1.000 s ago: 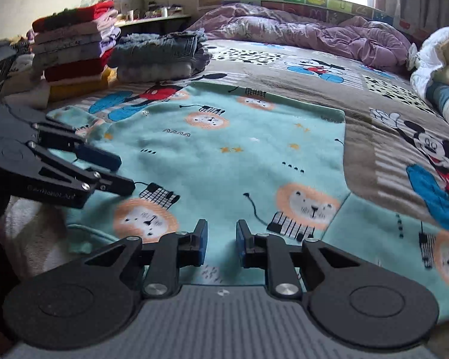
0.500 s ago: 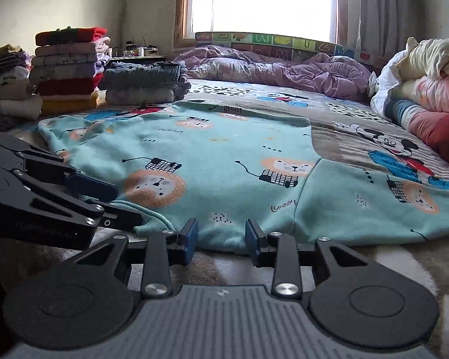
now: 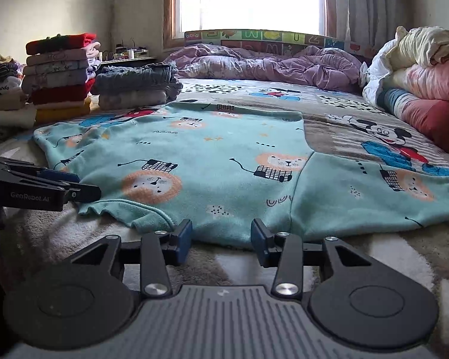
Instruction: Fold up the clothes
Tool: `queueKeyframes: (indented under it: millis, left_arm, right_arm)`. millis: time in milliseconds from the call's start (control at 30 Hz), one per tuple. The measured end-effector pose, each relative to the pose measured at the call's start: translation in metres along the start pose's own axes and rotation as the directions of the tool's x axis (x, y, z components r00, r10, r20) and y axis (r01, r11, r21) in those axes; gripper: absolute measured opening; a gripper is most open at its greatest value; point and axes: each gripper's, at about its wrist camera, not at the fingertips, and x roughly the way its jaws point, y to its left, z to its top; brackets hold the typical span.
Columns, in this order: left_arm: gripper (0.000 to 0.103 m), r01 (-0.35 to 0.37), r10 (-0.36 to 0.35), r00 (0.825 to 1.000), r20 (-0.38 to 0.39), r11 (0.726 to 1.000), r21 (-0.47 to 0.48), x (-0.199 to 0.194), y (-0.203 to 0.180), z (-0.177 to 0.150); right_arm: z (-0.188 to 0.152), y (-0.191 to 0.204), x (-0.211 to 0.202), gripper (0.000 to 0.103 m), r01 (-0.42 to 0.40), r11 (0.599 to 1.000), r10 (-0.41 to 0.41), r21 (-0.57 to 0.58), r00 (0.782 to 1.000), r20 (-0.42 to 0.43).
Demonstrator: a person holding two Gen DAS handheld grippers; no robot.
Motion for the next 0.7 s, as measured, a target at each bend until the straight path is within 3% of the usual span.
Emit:
queueKeyframes:
  millis: [67, 100, 133, 233, 367, 467, 700]
  left_arm:
    - [0.058, -0.002, 0.002, 1.0, 0.001, 1.0, 0.013, -0.004, -0.004, -0.001]
    - [0.069, 0.007, -0.007, 1.0, -0.003, 1.0, 0.021, -0.005, -0.005, -0.002]
    - [0.073, 0.012, -0.012, 1.0, -0.006, 0.999, 0.034, -0.006, -0.008, -0.002]
    - [0.073, 0.008, -0.006, 1.0, -0.028, 0.997, 0.073, -0.01, -0.017, -0.002]
    - [0.073, 0.04, -0.035, 0.998, -0.061, 0.996, 0.082, -0.018, -0.024, 0.001]
    - [0.073, 0.048, -0.04, 0.998, -0.058, 0.989, 0.142, -0.026, -0.039, 0.001]
    - [0.074, 0.135, -0.115, 0.99, -0.083, 0.943, 0.304, -0.018, -0.098, 0.005]
  right_arm:
    - [0.0, -0.009, -0.007, 0.045, -0.02, 0.995, 0.02, 0.094, 1.0, 0.009]
    - [0.0, -0.016, -0.01, 0.045, -0.029, 0.987, 0.027, 0.158, 1.0, 0.016]
    - [-0.001, -0.024, -0.013, 0.046, -0.031, 0.975, 0.027, 0.222, 0.999, 0.022]
    - [-0.008, -0.052, -0.014, 0.048, -0.023, 0.914, 0.012, 0.406, 0.999, 0.03]
    - [-0.023, -0.097, -0.015, 0.047, -0.065, 0.745, 0.016, 0.664, 0.997, 0.079]
    - [-0.032, -0.123, -0.016, 0.047, -0.108, 0.622, 0.006, 0.776, 0.991, 0.133]
    - [-0.049, -0.175, -0.027, 0.048, -0.156, 0.442, -0.094, 0.883, 0.971, 0.219]
